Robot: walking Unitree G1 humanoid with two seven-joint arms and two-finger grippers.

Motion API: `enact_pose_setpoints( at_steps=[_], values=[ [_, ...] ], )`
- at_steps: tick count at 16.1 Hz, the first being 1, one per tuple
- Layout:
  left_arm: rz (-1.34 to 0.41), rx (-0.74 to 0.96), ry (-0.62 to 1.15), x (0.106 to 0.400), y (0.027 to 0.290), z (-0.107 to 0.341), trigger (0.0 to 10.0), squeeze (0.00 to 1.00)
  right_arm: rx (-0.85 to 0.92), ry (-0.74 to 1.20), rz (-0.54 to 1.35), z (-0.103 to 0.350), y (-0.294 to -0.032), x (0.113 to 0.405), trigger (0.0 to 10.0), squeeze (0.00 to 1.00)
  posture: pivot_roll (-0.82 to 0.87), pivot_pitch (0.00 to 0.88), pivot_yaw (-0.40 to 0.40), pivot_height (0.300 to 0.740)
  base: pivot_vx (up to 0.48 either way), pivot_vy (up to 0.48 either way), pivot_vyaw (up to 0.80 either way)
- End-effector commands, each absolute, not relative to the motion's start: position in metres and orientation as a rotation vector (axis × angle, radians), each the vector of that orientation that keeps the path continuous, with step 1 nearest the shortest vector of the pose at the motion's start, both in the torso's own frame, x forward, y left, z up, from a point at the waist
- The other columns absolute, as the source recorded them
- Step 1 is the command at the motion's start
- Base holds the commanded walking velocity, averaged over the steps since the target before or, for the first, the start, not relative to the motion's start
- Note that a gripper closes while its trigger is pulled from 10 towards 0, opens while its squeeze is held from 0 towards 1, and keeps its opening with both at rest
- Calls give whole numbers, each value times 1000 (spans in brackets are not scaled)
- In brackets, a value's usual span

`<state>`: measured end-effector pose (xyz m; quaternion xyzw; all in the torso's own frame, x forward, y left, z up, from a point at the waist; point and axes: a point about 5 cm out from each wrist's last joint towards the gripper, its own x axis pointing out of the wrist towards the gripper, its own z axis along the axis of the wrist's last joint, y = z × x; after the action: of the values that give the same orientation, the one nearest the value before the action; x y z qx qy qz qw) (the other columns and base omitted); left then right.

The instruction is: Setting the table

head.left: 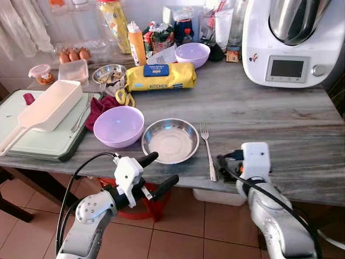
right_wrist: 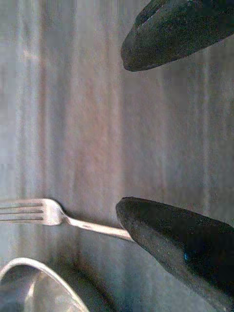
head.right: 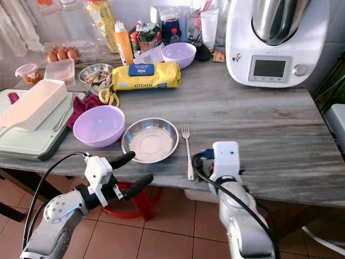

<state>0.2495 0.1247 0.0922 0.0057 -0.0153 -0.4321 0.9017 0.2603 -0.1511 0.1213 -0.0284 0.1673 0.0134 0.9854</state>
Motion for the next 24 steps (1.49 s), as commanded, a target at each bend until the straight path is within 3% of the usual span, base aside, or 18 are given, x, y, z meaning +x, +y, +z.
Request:
enact_pose_setpoints(
  at_steps=[1, 8, 24],
  values=[
    [-886, 30, -25, 249, 129, 92, 10000, 0, -90, 313, 30, 128, -149, 257, 10000, 1000, -108, 84, 90, 740, 0, 0, 0],
    [-898, 33, -20, 249, 128, 92, 10000, 0, -119, 393, 73, 120, -150, 236, 10000, 1000, -117, 83, 96, 740, 0, 0, 0],
    [-893, 37, -18, 249, 128, 93, 10000, 0, -67, 529, 217, 108, -134, 239, 10000, 1000, -105, 85, 90, 740, 0, 0, 0]
  ],
)
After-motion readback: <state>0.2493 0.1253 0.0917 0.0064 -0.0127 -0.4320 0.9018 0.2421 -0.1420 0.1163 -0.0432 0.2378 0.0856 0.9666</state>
